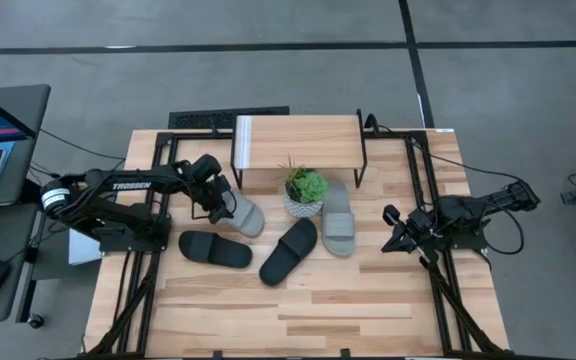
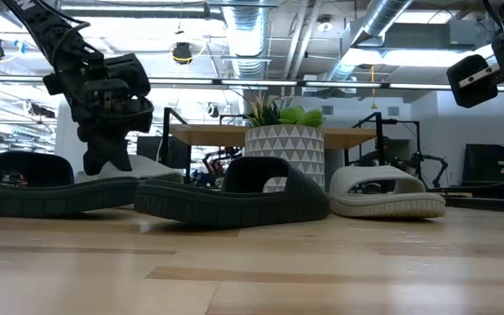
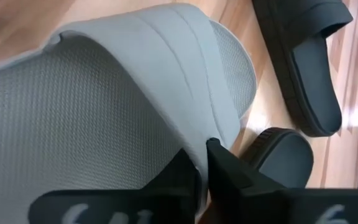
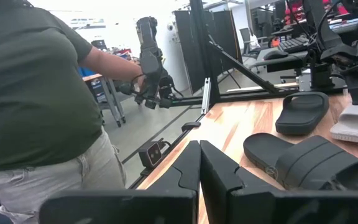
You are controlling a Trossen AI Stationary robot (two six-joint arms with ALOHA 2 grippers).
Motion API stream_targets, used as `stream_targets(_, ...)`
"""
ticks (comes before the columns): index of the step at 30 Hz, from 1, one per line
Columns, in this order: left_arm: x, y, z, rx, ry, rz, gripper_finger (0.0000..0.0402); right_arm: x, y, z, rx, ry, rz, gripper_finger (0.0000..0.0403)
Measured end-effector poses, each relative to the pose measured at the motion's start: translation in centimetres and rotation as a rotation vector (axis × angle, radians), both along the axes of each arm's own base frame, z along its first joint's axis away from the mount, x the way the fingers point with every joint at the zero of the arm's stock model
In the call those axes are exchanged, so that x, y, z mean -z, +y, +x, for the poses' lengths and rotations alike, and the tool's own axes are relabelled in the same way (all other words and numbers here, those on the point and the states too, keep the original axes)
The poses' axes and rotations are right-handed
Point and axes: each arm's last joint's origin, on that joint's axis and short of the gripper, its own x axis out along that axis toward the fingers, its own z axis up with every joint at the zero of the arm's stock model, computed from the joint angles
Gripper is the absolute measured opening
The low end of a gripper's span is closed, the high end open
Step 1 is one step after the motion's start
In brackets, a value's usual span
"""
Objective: Pick and place slides into the shelf
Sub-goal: Put the left gray slide on the shelf
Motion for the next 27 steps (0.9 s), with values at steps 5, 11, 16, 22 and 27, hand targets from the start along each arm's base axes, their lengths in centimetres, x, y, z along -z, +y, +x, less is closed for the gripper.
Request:
stream_targets(5,0.1,-0.1,-0.1,0.005,0.010,-0.016,0.0003,0.0,0.0,0.0,0.000,0.000,0.000,0.0000)
stream_targets(11,-0.1,-0.6,-0.1,0.020,0.043,-0.041,0.0002,0.0,0.0,0.0,0.000,0.000,0.000,0.0000)
stream_targets(16,-1.9,-1.0,-0.1,0.054,0.061,-0.021,0.0001,0.0,0.0,0.0,0.000,0.000,0.000,0.0000)
stream_targets(22,-5.0,-1.2,-0.8,0.050,0.056,0.076,0.0001,0.0,0.0,0.0,0.000,0.000,0.000,0.0000)
stream_targets(27,-7.0,-1.6,-1.6,0.046,0.016,0.105,0.0000,0.0,0.0,0.0,0.000,0.000,0.000,0.0000)
